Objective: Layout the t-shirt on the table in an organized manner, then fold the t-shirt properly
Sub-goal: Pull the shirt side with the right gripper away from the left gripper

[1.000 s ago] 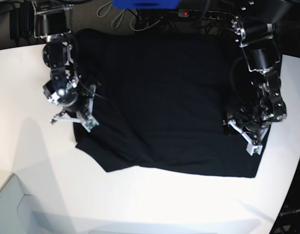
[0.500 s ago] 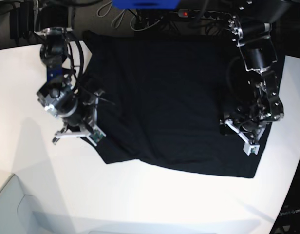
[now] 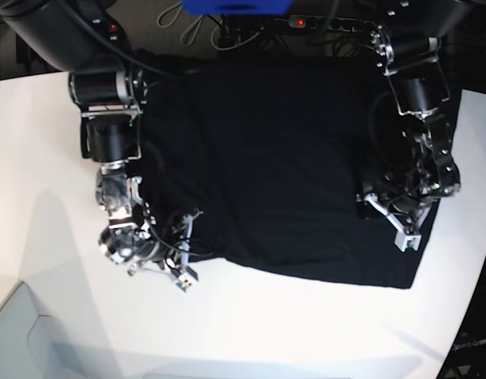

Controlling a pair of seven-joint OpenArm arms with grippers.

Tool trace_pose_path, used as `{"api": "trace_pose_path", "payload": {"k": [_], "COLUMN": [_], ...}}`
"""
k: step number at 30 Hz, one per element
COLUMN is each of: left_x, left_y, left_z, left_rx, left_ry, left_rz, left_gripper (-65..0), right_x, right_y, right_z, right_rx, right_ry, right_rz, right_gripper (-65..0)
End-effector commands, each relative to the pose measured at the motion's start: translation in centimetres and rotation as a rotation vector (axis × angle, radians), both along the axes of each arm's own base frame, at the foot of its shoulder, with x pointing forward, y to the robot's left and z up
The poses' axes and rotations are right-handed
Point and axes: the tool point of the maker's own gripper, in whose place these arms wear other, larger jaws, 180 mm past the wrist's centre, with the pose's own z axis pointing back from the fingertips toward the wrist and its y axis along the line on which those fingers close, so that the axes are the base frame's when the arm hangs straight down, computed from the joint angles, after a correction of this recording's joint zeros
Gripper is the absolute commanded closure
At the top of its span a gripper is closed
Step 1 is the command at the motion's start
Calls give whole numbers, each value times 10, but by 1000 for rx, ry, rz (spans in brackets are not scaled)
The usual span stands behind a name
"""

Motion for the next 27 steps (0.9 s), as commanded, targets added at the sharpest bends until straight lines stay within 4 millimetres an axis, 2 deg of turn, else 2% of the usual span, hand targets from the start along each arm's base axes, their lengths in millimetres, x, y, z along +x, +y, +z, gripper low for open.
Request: {"api": "trace_pose_path", "payload": {"k": [1, 4, 7, 10, 15, 20, 22, 25, 27], "left_x": [9, 8, 2, 0, -2, -2, -2, -2, -2], "left_y": [5, 6, 6, 5, 5, 5, 5, 5, 5], "left_z": [13, 12, 6, 4, 1, 1, 1, 1, 1], "left_rx": [6, 5, 6, 5, 10, 10, 10, 10, 10], "left_ry": [-39, -38, -21, -16, -7, -5, -5, -5, -5], "left_rz": [5, 8, 8, 7, 2, 5, 5, 8, 8], "left_gripper": [-415, -415, -415, -415, -415, -415, -415, -415, -415], "right_x": [15, 15, 17, 29, 62, 93, 103, 109, 109], "right_y": [-1, -5, -1, -10, -28, -52, -70, -84, -81], "right_z": [13, -4, -14, -15, 13, 49, 64, 80, 79], "right_rx": [14, 62, 142, 198, 185, 15, -70, -153, -150], "right_ry": [-35, -6, -13, -88, -305, -520, -608, -693, -683], "right_rz": [-4, -5, -3, -73, -144, -172, -228, -288, -287], "right_gripper": [-14, -15, -18, -18, -18, -19, -19, -19, -19]}}
